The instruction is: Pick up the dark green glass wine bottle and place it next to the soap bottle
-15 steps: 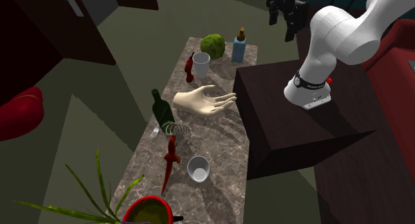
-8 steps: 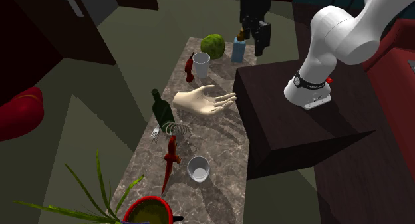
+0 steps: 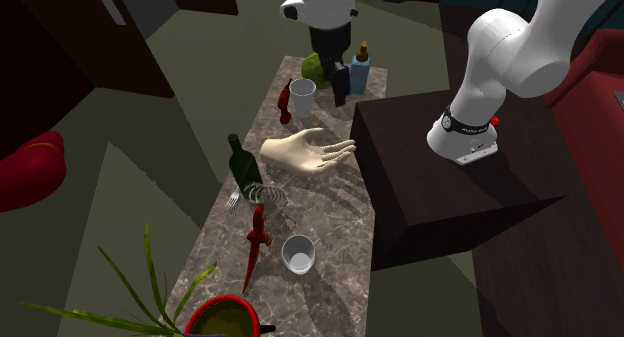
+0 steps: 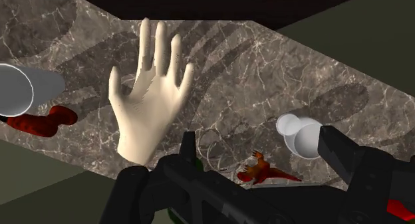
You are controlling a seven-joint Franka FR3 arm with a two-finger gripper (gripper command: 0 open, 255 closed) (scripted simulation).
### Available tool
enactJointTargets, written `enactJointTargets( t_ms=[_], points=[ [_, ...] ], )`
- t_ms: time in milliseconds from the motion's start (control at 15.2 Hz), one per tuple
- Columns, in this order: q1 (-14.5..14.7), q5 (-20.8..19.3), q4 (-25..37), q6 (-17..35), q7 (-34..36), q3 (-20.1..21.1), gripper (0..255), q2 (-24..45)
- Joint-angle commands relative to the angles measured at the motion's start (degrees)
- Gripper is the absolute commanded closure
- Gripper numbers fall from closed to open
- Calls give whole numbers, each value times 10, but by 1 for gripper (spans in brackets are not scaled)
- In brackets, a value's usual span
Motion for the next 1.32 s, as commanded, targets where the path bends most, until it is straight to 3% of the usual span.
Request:
enactJointTargets(
  t_ms=[0, 660, 1254],
  points=[
    [-3, -2, 21, 25, -6, -4, 0, 42],
    [-15, -1, 164, 113, -27, -17, 0, 257],
    [-28, 6, 360, 130, -42, -22, 0, 454]
  ],
)
